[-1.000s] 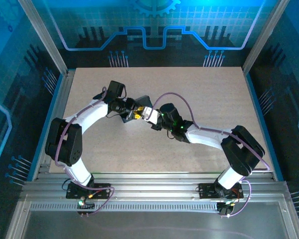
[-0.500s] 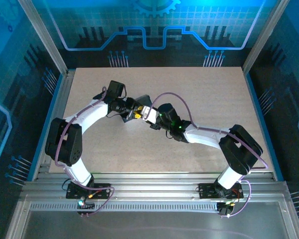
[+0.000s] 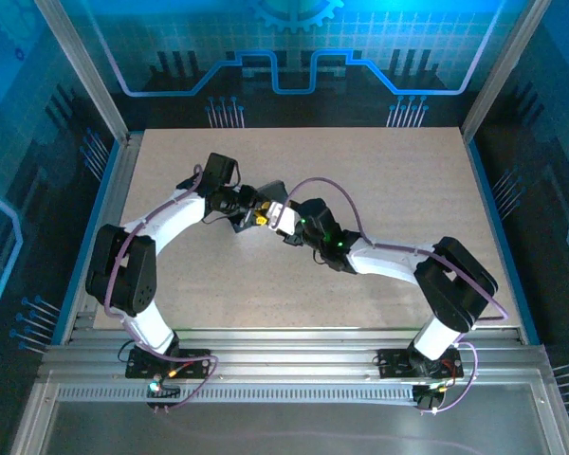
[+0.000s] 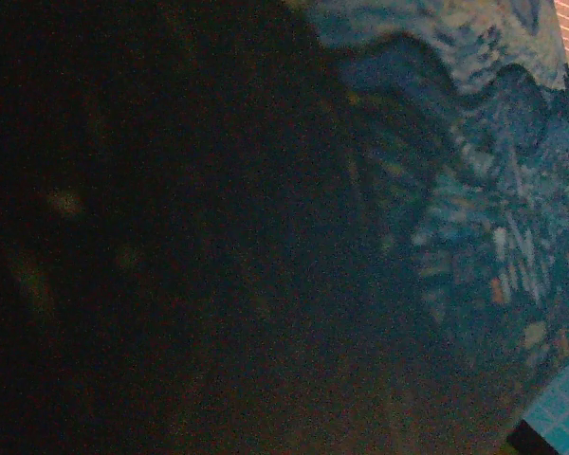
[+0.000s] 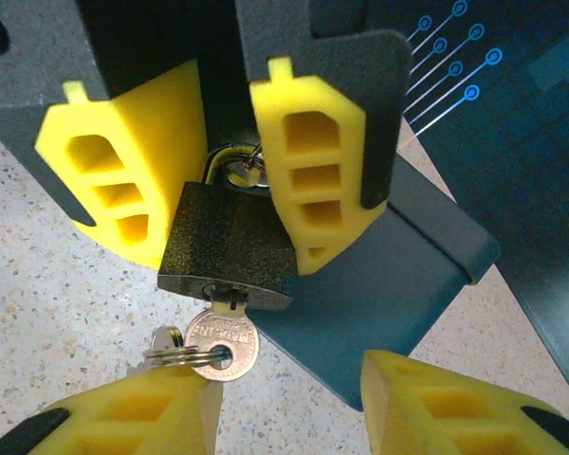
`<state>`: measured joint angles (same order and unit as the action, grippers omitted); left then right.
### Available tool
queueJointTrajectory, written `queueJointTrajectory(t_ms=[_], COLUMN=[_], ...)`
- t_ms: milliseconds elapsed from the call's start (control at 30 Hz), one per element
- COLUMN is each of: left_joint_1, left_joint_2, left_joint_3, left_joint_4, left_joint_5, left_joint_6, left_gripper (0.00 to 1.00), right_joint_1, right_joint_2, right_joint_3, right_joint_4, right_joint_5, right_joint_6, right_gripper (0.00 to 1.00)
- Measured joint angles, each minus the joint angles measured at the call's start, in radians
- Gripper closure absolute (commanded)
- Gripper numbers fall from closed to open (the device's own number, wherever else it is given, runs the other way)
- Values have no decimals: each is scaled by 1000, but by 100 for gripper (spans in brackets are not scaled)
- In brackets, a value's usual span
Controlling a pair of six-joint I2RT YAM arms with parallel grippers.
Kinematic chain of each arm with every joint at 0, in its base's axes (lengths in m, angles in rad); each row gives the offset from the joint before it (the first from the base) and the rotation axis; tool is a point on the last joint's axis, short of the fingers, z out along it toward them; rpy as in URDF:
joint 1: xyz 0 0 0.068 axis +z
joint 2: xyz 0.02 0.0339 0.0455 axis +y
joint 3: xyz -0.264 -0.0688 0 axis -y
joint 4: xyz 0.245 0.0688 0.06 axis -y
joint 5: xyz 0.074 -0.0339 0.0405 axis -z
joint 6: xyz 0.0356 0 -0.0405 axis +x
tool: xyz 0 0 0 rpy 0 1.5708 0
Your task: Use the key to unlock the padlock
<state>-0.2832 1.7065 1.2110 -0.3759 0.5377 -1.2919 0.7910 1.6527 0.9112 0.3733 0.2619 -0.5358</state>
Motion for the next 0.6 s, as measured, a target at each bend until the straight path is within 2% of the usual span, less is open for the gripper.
queueJointTrajectory(t_ms=[267, 367, 600], left_joint_1=[-4, -3, -3], left_joint_2=[0, 0, 0], left_joint_3=[0, -1, -2], left_joint_4=[4, 8, 26], left_joint_5=[-6, -9, -9], left_joint_6=[0, 0, -15], left_gripper=[100, 100, 100], right_joint_1=[29, 29, 34], right_joint_2=[12, 12, 12], right_joint_3=[11, 13, 14], right_joint_4=[39, 39, 26], right_joint_5=[7, 9, -5], right_joint_6=[-13, -23, -32], right_gripper=[58, 65, 89])
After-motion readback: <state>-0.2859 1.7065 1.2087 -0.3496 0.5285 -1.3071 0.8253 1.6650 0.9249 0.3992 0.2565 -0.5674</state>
